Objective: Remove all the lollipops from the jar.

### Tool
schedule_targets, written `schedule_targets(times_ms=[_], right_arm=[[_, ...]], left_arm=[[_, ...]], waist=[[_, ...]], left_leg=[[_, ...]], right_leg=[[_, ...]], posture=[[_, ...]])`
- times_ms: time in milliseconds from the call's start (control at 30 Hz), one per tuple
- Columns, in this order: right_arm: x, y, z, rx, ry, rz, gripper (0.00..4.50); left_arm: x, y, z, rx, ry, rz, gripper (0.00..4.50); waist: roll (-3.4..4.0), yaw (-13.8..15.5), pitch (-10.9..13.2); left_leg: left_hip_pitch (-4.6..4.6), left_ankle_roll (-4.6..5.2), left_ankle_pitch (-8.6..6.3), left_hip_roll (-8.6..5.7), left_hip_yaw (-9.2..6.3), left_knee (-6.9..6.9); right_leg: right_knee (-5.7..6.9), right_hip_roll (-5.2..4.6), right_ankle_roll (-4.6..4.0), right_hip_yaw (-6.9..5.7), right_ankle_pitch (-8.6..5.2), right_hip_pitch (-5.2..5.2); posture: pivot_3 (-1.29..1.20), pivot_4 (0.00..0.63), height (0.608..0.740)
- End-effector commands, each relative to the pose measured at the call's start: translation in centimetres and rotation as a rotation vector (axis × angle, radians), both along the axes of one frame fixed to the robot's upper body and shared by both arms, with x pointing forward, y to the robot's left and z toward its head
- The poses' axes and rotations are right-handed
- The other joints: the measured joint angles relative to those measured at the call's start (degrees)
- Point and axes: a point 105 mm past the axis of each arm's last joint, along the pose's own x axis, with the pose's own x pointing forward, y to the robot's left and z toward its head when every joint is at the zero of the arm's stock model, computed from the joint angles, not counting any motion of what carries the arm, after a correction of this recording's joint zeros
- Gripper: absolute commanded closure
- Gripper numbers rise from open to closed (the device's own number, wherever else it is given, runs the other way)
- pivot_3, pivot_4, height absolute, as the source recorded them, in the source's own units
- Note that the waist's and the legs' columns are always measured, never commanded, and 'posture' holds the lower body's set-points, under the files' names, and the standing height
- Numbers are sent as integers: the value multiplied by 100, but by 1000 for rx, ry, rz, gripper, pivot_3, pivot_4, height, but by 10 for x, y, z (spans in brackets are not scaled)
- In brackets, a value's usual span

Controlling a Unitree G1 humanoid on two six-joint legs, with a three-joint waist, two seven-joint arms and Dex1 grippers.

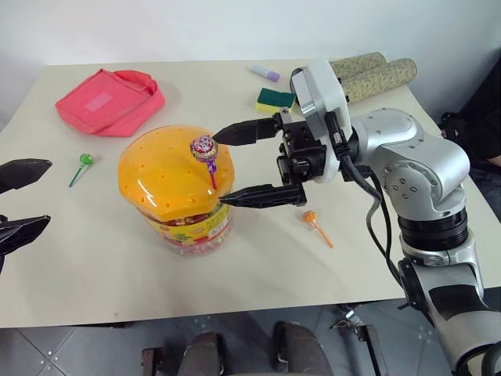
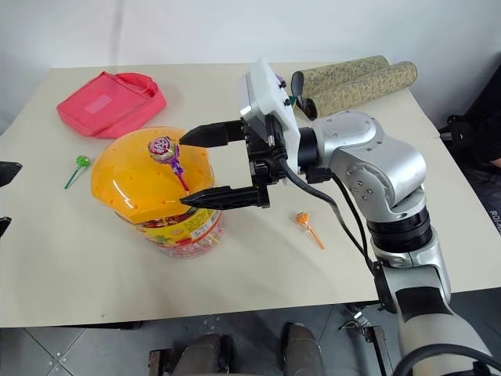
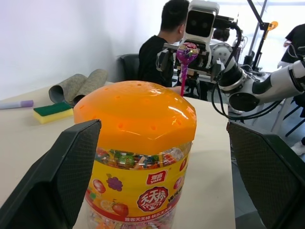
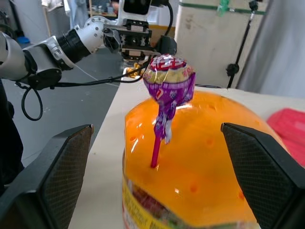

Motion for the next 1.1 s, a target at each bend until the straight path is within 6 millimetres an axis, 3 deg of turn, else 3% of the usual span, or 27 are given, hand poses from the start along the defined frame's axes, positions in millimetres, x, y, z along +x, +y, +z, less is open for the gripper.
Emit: schedule_targets(times_ms=[33,67,167,500,867,1000,1100], right_arm=[[-7,8,9,20,-57,54,15],[-7,10,8,19,-59,60,15],[-8,15,7,16,-63,80,933],[-2,23,9,11,-72,61,4455],[8,16,47,176,-56,-14,4483],[29,-2,63,218,-49,-128,4483],[51,-34,63,192,-45,-294,4483]], left_arm=[[-6,-1,7,11,-53,9,0],[-6,-1,7,11,-54,10,0],[-5,-1,7,11,-56,14,0],[-5,-3,7,9,-62,4,0],[-2,-5,10,10,-65,-19,0],[-1,-7,10,9,-63,-41,0],[-2,-7,10,19,-57,-60,0]], waist=[[0,0,0],[0,0,0],[0,0,0],[0,-3,0],[1,-22,0],[1,-18,0],[0,12,0]], left_leg=[[0,0,0,0,0,0],[0,0,0,0,0,0],[0,0,0,0,0,0],[0,0,0,0,0,0],[0,-2,0,4,0,0],[0,-2,-1,3,1,0],[-1,-2,-1,3,1,0]], right_leg=[[1,0,0,0,0,0],[0,0,0,0,0,0],[0,0,0,0,0,0],[1,0,0,1,0,0],[2,4,-1,0,0,-2],[2,3,-1,1,0,-2],[1,3,-1,1,0,-1]], posture=[[0,150,740],[0,150,740],[0,150,740],[0,150,740],[0,150,740],[0,150,740],[0,150,740]])
